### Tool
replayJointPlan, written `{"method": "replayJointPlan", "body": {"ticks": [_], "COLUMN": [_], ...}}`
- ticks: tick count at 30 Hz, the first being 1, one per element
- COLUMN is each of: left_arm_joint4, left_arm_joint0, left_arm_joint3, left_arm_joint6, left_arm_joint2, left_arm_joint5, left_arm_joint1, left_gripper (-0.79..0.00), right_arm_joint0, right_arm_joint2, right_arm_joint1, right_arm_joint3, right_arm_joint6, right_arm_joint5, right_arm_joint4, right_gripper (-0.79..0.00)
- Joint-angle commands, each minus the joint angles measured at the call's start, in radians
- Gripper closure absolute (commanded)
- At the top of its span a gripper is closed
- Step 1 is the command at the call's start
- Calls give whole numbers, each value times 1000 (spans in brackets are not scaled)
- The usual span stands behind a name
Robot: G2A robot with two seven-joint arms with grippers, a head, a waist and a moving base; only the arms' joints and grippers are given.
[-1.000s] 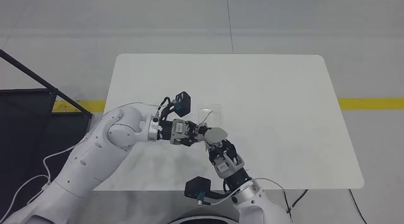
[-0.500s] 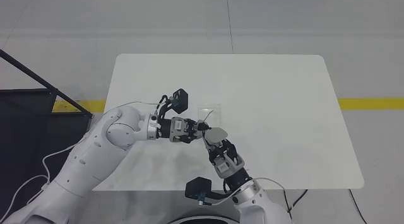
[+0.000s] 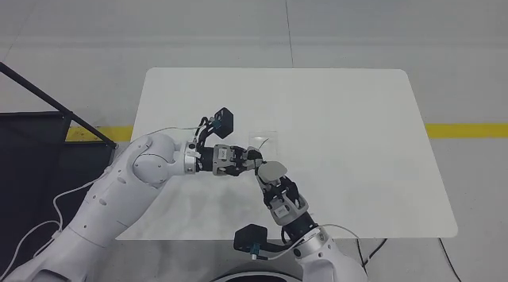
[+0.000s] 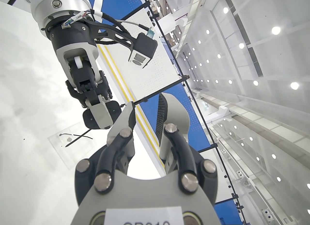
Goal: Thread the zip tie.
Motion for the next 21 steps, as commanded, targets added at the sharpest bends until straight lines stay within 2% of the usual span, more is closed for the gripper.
{"method": "replayJointPlan", "body": {"ticks": [1, 11, 21], "left_arm_joint4": [-3, -18, -13], "left_arm_joint0": [-1, -4, -3], "left_arm_joint3": [2, 13, 11], "left_arm_joint6": [0, 4, 5], "left_arm_joint2": [0, -5, -9], "left_arm_joint5": [3, 10, 5], "left_arm_joint1": [0, -2, -3], "left_gripper": [0, 0, 0], "right_arm_joint0": [0, 0, 8], "right_arm_joint2": [0, 2, 9], "right_arm_joint1": [0, 0, 4], "right_arm_joint3": [0, -1, -5], "right_arm_joint6": [0, 0, -8], "right_arm_joint5": [-3, -14, -98], "right_arm_joint4": [-2, -3, -13], "right_gripper": [-243, -246, -259]}}
